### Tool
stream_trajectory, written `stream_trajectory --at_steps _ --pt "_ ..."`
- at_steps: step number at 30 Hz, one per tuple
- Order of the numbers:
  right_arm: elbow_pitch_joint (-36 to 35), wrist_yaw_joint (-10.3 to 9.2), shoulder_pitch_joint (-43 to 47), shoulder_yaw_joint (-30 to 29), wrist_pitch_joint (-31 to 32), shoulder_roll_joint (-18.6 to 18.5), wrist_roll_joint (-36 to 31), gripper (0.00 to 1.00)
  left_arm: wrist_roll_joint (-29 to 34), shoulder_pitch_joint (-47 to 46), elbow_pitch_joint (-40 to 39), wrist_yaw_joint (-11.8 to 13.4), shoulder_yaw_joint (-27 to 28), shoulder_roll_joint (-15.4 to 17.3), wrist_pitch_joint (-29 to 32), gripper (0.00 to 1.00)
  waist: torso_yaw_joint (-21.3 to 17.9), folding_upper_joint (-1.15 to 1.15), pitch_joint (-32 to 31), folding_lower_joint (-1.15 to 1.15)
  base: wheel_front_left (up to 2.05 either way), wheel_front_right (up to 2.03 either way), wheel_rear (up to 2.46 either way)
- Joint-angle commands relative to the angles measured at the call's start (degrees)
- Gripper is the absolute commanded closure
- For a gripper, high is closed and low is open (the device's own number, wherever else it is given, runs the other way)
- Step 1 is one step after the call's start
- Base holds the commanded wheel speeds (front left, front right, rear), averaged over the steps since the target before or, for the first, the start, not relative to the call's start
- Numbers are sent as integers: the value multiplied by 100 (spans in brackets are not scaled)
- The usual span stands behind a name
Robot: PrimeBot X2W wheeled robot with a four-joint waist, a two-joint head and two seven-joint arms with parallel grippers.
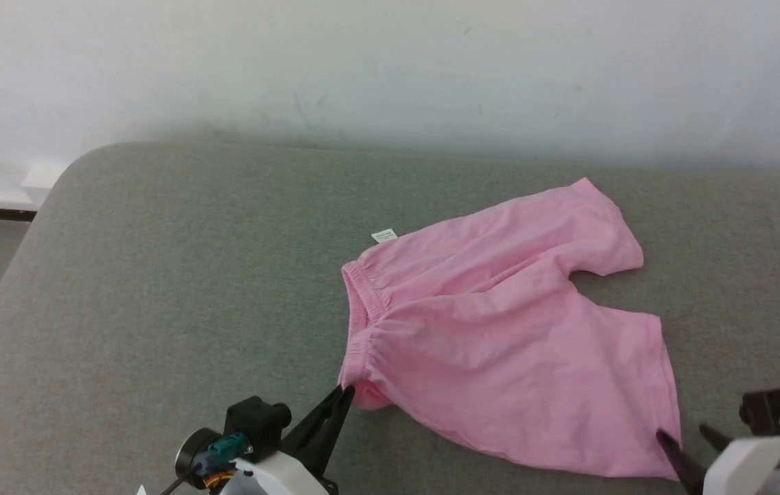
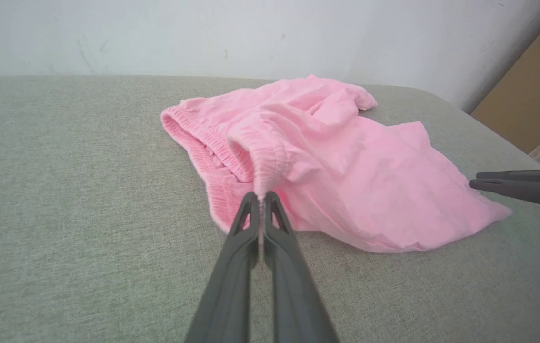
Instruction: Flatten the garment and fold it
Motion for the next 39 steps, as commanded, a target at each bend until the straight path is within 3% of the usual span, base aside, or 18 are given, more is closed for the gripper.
stream_trajectory --at_steps 1,6,10,25,26,27,28,39 --pt "-407 -9 324 -141 311 38 86 0 -42 91 -25 36 8 42 -11 100 -86 -1 -20 1 0 0 0" --pt "-1592 -9 1030 -480 1296 229 86 0 -50 81 -42 46 -14 52 6 100 -115 -1 18 1 0 0 0" --pt "-2058 -9 1249 -761 1760 463 -118 0 -49 29 -34 29 -45 37 15 100 -75 -1 53 1 0 0 0" --pt "-1868 -9 1171 -1079 2247 1045 -875 0 -33 -145 19 -2 -116 10 5 100 157 -1 257 1 0 0 0" --pt "-1837 -9 1163 -1062 2254 1052 -886 42 -36 -147 29 -3 -123 11 14 100 165 -1 264 1 0 0 0" --pt "-1814 -9 1155 -1054 2247 1059 -892 75 -41 -149 40 -4 -130 12 24 100 171 -1 268 1 0 0 0" --pt "-1797 -9 1144 -1048 2227 1067 -891 100 -46 -151 49 -5 -136 14 33 100 173 -1 269 1 0 0 0" --pt "-2202 -9 823 -1194 1623 704 -430 100 -67 -97 -34 26 -100 218 37 100 46 -1 -57 1 0 0 0"
